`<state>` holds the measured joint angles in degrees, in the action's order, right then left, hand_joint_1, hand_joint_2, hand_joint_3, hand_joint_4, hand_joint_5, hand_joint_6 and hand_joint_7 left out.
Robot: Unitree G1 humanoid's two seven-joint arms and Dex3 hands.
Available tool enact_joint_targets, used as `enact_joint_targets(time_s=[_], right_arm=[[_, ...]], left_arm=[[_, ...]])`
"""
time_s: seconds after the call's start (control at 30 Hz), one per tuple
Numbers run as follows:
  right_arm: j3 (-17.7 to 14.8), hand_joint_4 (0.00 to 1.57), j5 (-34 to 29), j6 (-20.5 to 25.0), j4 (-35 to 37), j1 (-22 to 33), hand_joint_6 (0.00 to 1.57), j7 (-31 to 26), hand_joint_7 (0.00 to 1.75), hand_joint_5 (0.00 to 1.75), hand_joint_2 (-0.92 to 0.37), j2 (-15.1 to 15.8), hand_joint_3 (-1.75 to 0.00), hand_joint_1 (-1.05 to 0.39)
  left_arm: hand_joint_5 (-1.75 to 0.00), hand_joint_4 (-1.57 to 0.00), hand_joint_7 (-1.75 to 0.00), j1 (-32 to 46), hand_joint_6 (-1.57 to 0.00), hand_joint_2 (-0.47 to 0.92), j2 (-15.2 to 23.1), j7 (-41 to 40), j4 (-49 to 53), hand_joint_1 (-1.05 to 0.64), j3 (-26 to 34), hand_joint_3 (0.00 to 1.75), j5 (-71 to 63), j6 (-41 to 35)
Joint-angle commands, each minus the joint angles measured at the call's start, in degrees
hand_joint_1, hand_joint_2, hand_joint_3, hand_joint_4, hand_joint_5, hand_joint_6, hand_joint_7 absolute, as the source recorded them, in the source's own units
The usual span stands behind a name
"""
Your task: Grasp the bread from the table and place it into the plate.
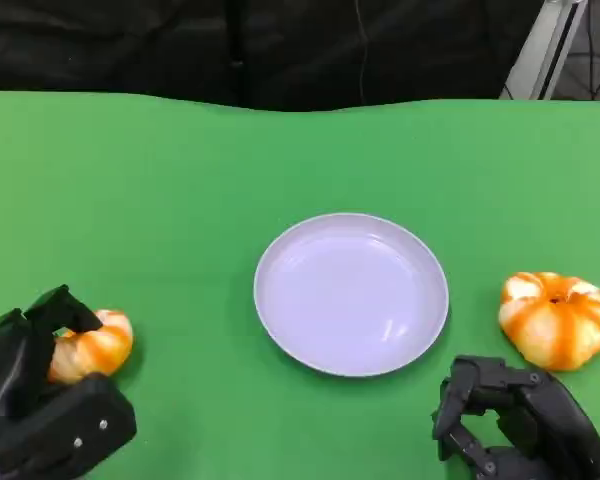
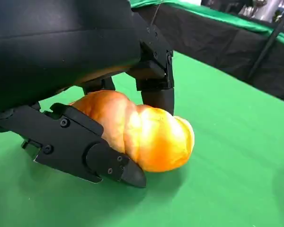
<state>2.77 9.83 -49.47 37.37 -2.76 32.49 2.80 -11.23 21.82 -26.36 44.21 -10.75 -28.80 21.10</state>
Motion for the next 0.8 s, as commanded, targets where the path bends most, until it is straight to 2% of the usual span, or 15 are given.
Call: enact_joint_targets(time_s=[0.03, 0.2, 0.47, 0.8], right_arm=[[-0.21, 0.82, -0.46, -0.13, 0.24, -0.10, 0.81, -0.50, 1.34, 1.59, -0.60, 0.53, -0.98, -0.12], [0.02, 0.83, -0.33, 0.27, 0.05, -0.06, 0.81, -0.54, 1.34, 1.58, -0.60, 0.32, -0.99, -0.11], [0.12, 0.83, -1.43, -0.55, 1.30, -0.86, 0.81, -1.65, 1.34, 1.56, -0.58, -0.12, -1.02, -0.13], [0.53, 0.82, -1.74, -0.74, 1.24, -0.63, 0.81, -1.97, 1.33, 1.57, -0.58, -0.81, -1.03, -0.11]], left_arm=[[-1.75, -0.66, -1.75, 2.52, -0.50, 0.79, 1.37, -3.58, -2.09, -0.07, 0.25, 0.01, -1.13, 3.96], [-1.75, -0.57, -1.73, 6.03, -0.47, 0.82, 1.85, -3.67, -11.99, -0.10, 0.63, 0.02, -3.17, 2.75], [-1.75, -0.55, -1.68, 10.04, -0.50, 0.83, 1.50, -0.92, -25.92, -0.08, 1.08, 0.01, -5.86, -0.71], [-1.75, -0.56, -1.63, 9.52, -0.54, 0.81, -0.86, 3.30, -34.82, -0.06, 0.26, 0.00, -6.43, -1.53]])
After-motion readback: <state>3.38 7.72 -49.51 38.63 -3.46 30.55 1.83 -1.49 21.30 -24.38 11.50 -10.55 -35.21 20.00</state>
